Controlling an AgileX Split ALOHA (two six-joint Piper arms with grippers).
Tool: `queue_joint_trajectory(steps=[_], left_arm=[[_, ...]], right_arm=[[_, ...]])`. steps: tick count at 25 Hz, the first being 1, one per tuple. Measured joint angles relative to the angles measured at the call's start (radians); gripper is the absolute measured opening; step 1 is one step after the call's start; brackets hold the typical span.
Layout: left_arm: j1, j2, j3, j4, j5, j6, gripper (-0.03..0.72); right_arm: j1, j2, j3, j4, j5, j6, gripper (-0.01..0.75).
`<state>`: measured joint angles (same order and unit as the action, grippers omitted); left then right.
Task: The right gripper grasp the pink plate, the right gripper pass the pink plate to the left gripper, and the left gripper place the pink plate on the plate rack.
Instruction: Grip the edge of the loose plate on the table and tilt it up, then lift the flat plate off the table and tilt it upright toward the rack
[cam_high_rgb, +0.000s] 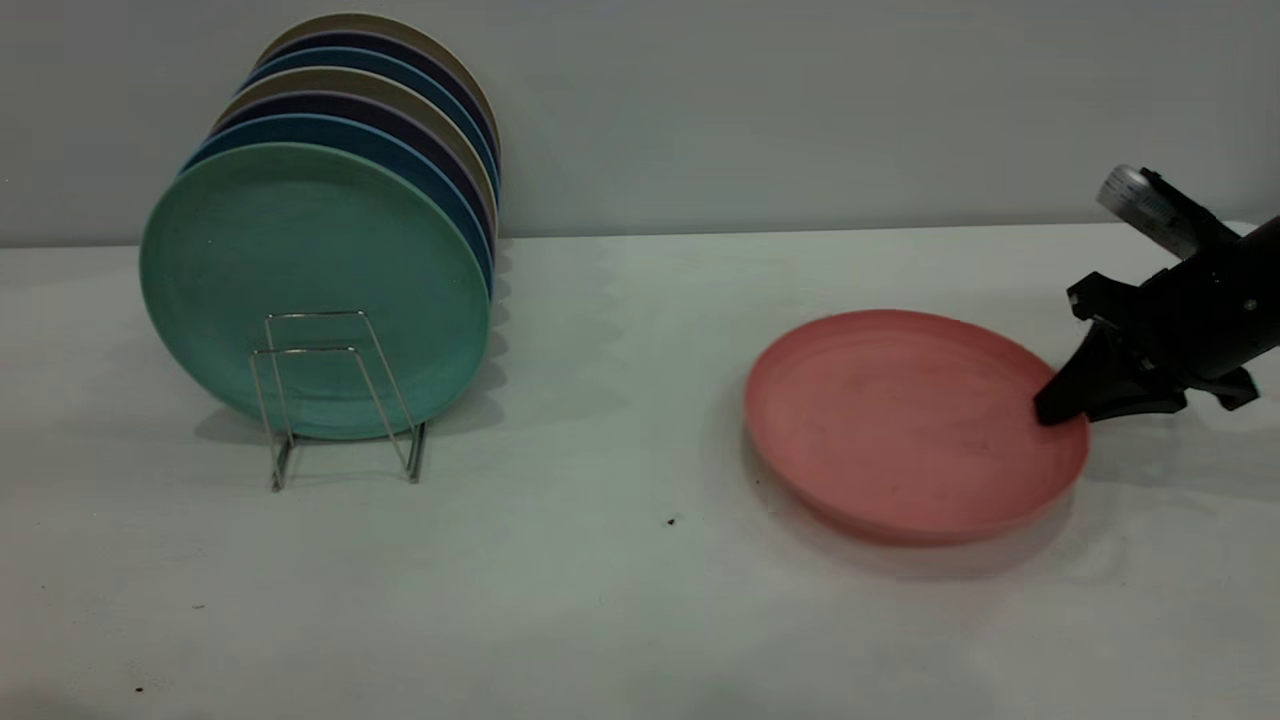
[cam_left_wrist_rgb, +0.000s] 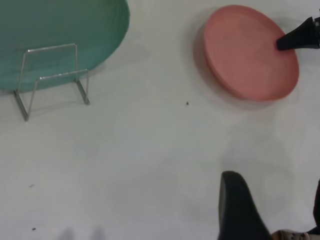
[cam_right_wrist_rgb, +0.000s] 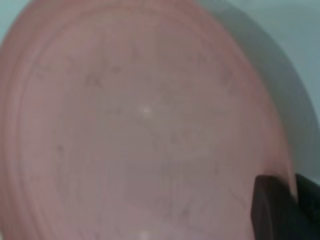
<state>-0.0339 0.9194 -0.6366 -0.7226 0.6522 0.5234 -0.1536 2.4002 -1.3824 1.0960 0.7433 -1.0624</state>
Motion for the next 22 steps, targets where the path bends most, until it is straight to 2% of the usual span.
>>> queue_joint_trajectory(steps=[5,8,14,22], left_arm=[[0.000,0.091,0.000,-0.068,0.000,0.047,0.402],[0.000,0.163,0.000,-0.155,-0.004,0.137,0.402],[0.000,0.347,0.000,-0.393,-0.025,0.368,0.402],[0.000,0.539,-0.007,-0.685,-0.084,0.626,0.402]], right_arm=[[0.001,-0.001,0.000,0.065,0.147,-0.081,0.011],[0.009,-0.001,0.000,0.118,0.206,-0.111,0.011],[0.055,-0.012,0.000,0.189,0.241,-0.137,0.011],[0.156,-0.076,0.000,0.203,0.257,-0.151,0.011]])
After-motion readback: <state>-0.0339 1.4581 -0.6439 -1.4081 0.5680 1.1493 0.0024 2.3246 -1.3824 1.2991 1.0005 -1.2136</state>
